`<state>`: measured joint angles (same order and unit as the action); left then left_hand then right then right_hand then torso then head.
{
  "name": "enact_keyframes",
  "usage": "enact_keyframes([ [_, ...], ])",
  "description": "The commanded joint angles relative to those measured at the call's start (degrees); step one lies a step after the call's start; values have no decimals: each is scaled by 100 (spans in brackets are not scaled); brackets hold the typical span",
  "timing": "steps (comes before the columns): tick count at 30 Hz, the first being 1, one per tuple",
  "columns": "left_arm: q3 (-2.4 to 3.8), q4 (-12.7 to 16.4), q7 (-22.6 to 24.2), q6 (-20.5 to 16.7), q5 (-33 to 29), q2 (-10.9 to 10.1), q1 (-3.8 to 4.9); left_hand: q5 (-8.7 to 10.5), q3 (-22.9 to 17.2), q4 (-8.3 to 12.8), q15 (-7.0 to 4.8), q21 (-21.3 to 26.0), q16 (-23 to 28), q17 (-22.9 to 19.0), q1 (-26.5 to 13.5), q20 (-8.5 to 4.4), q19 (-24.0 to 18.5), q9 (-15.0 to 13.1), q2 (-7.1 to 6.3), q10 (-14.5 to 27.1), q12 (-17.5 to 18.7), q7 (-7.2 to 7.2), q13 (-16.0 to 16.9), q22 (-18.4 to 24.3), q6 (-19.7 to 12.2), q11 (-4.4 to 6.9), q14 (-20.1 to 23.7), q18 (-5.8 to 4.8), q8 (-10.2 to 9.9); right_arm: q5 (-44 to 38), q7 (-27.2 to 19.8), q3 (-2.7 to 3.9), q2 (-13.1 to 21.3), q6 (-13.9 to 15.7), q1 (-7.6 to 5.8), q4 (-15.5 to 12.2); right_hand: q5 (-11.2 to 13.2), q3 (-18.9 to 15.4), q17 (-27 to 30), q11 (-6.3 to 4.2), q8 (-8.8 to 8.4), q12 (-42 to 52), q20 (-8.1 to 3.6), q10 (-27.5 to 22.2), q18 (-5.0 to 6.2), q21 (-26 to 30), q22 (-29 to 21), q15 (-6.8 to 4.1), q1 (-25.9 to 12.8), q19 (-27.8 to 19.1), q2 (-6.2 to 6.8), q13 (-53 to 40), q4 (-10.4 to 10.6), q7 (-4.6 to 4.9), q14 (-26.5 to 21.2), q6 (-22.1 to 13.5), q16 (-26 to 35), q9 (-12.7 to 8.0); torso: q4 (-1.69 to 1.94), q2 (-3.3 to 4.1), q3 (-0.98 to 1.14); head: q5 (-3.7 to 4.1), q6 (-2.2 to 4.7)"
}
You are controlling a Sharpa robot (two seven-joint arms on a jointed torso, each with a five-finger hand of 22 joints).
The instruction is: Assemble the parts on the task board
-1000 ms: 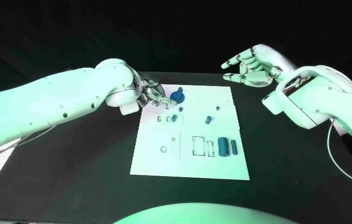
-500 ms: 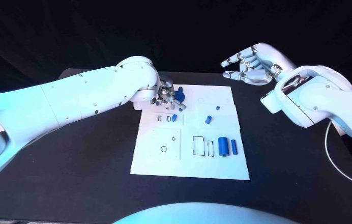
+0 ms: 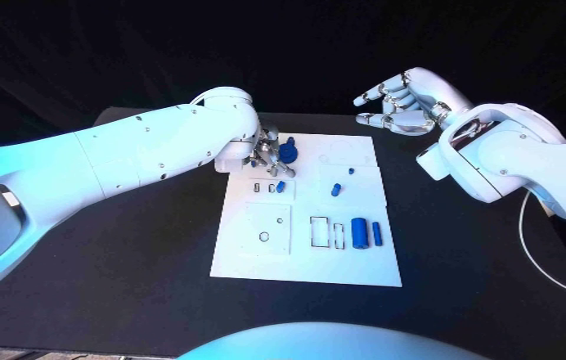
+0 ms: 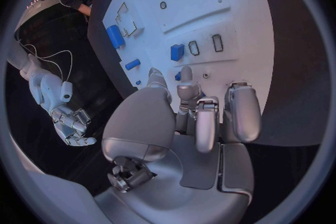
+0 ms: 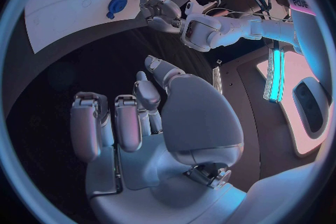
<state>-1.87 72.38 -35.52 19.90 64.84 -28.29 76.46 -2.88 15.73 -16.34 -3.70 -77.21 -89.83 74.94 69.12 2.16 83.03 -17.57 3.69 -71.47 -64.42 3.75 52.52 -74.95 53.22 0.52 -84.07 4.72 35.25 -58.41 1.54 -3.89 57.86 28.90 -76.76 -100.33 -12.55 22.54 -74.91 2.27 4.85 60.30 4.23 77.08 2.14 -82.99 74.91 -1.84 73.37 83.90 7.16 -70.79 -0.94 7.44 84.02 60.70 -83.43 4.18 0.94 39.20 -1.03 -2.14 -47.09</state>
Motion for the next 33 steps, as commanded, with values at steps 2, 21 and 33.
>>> enact_keyframes([
  [2, 2, -14, -134, 332, 11, 35, -2, 17, 24, 5, -33, -36, -17, 1506, 42, 5, 34, -19, 31, -44, -44, -11, 20, -34, 26, -6, -593, -101, 41, -64, -59, -1, -20, -138, 7, 7, -37, 13, -576, 1, 31, 22, -8, -6, 73, 23, 291, -9, 71, -31, 5, -8, 8, 1, 389, 45, 27, -2, -7, 0, -3, -16, -9],
  [21, 1, -51, -169, 484, -52, 134, -46, 14, 8, 28, -35, -30, -17, 1506, 149, 0, 30, -64, 74, -22, -54, -11, 34, -31, 1, -5, -593, -100, 63, -114, -43, -6, -101, -213, 11, 54, 13, -53, -552, 5, 36, 33, -8, 3, 71, 25, 294, -6, 5, -27, 37, -3, 73, 3, 386, 54, 48, -4, -6, -2, 0, -37, -43],
  [33, -4, -129, -181, 581, -82, 214, -86, 11, -27, 55, -29, -30, -17, 1506, 275, 3, 27, -121, 134, 9, -59, -5, 52, -40, -30, -11, -593, -102, 89, -115, -31, -6, -156, -168, 14, 80, 356, -172, -537, -1, 44, 47, -12, 5, 73, 37, 285, -12, -37, -27, 14, 11, 192, -9, 386, 65, 66, -7, -5, -2, 7, -66, -51],
])
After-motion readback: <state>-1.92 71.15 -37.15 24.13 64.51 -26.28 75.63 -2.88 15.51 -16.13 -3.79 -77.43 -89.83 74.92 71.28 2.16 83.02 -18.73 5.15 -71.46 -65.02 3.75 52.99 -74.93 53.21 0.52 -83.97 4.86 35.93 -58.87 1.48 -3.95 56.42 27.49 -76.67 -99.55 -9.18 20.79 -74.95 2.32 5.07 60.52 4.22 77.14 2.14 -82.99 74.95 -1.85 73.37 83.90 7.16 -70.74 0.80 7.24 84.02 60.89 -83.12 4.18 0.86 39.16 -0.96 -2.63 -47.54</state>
